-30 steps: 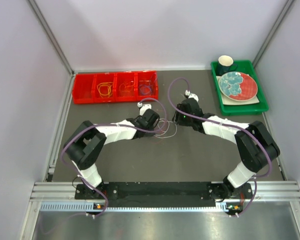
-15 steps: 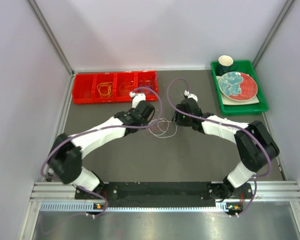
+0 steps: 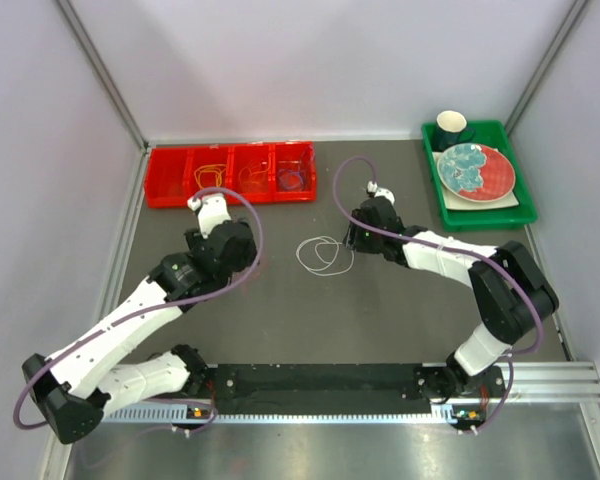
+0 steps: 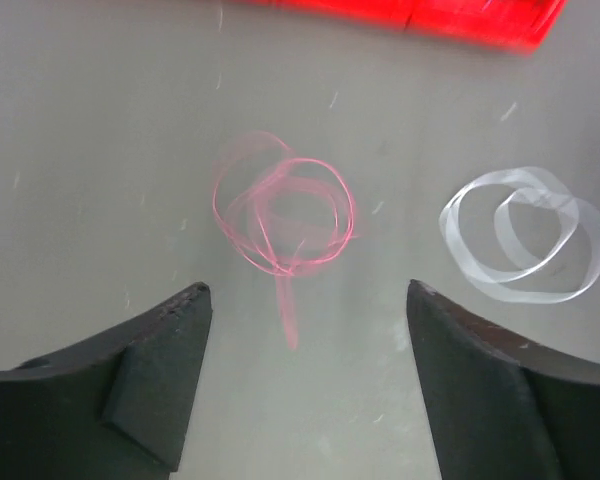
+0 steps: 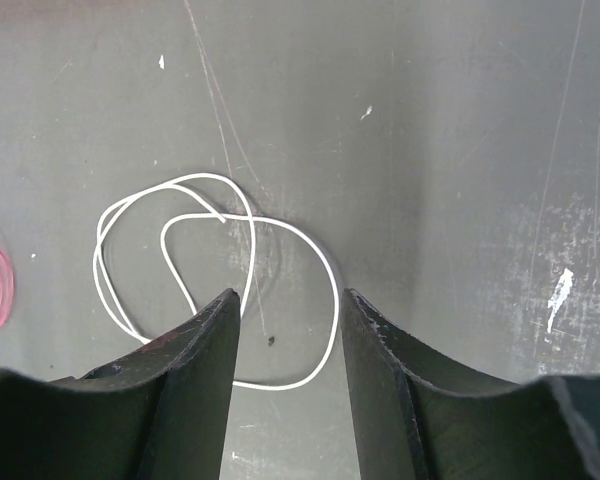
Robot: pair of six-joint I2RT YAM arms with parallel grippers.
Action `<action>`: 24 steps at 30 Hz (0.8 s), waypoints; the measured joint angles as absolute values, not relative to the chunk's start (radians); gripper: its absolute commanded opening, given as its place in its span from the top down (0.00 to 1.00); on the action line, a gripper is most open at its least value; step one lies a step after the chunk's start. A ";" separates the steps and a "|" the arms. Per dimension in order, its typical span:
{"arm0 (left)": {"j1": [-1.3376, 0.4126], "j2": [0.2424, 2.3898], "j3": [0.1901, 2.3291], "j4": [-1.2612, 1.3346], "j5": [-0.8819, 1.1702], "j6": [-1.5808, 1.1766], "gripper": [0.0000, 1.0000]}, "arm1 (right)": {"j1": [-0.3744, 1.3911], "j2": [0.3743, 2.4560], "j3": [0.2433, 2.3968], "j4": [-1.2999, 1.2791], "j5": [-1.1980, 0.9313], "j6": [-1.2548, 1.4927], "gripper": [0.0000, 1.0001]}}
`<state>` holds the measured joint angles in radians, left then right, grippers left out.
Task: Untangle the cables
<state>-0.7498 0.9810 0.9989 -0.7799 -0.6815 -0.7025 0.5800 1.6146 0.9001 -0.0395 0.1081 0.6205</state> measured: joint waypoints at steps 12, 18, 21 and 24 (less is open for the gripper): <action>-0.750 1.104 0.921 -0.698 -0.529 -0.704 0.25 | 0.582 1.615 0.902 -0.049 0.109 0.620 0.55; -0.748 1.272 0.921 -0.650 -0.567 -0.706 0.35 | 0.583 1.615 0.907 -0.052 0.110 0.620 0.55; -0.731 1.393 0.921 -0.646 -0.601 -0.707 0.38 | 0.583 1.615 0.908 -0.053 0.110 0.620 0.55; -0.706 1.469 0.921 -0.632 -0.604 -0.700 0.41 | 0.583 1.615 0.913 -0.052 0.111 0.620 0.55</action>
